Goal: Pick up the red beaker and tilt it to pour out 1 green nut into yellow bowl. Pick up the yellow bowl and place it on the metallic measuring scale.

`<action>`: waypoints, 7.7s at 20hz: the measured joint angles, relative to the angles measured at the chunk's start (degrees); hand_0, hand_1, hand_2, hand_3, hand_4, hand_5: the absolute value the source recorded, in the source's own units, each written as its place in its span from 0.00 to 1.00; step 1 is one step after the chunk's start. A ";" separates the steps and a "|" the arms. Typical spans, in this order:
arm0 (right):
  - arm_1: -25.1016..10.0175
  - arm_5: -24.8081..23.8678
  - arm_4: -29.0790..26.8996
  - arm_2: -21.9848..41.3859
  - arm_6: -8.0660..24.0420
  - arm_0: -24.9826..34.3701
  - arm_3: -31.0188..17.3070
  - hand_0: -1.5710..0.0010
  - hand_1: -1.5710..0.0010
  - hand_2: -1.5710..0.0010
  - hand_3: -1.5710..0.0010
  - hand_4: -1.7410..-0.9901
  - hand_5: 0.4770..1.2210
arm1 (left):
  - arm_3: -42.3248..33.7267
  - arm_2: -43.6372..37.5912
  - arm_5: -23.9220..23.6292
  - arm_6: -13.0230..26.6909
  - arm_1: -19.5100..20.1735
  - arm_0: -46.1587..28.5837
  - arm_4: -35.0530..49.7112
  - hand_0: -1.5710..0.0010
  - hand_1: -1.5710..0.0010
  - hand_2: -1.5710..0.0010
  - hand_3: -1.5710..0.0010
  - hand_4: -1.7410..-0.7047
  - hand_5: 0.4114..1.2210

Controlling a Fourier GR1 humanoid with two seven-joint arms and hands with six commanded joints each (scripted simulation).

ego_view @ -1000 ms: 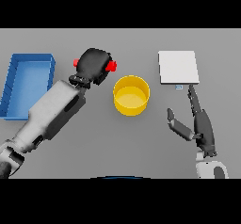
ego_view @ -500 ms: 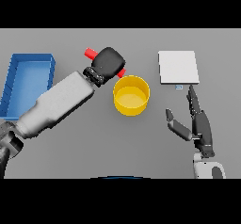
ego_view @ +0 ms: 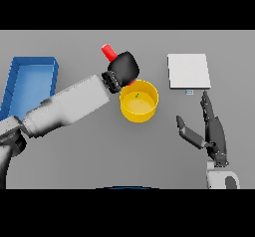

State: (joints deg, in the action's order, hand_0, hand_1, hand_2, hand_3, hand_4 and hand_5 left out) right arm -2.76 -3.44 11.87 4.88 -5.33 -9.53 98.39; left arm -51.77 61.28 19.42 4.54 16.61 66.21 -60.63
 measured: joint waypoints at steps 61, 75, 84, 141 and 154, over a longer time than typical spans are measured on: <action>-2.02 1.24 2.44 1.88 -2.97 2.42 -1.89 1.00 1.00 1.00 1.00 0.72 0.25 | -14.34 -27.26 -48.99 30.33 31.04 -33.90 64.57 0.00 0.00 0.00 0.04 0.20 0.56; -1.66 0.97 3.51 2.88 -1.44 1.40 -0.13 1.00 1.00 1.00 1.00 0.73 0.25 | -20.90 -23.59 -36.43 28.70 36.96 -33.58 75.17 0.94 0.95 0.95 0.95 0.92 0.32; -8.67 6.60 8.62 5.75 -1.29 8.38 -1.45 1.00 1.00 1.00 1.00 0.68 0.31 | -20.39 -24.78 -37.96 25.91 35.94 -33.78 76.02 0.99 0.99 0.99 0.99 0.92 0.36; -20.10 37.76 29.95 31.40 -1.48 46.26 -24.54 0.02 0.02 0.06 0.19 0.01 0.99 | -22.44 -24.37 -37.98 25.34 37.38 -33.69 76.01 1.00 1.00 1.00 1.00 0.91 0.39; -26.31 43.07 25.06 26.06 5.92 50.63 -15.29 0.00 0.00 0.00 0.20 0.03 1.00 | -22.31 -24.46 -37.65 25.42 38.02 -32.95 75.58 1.00 1.00 1.00 1.00 0.91 0.39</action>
State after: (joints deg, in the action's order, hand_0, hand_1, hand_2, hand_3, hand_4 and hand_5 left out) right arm -29.07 39.63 36.93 30.94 0.60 41.10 83.10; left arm -74.08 36.82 -18.22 29.96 54.63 33.26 14.95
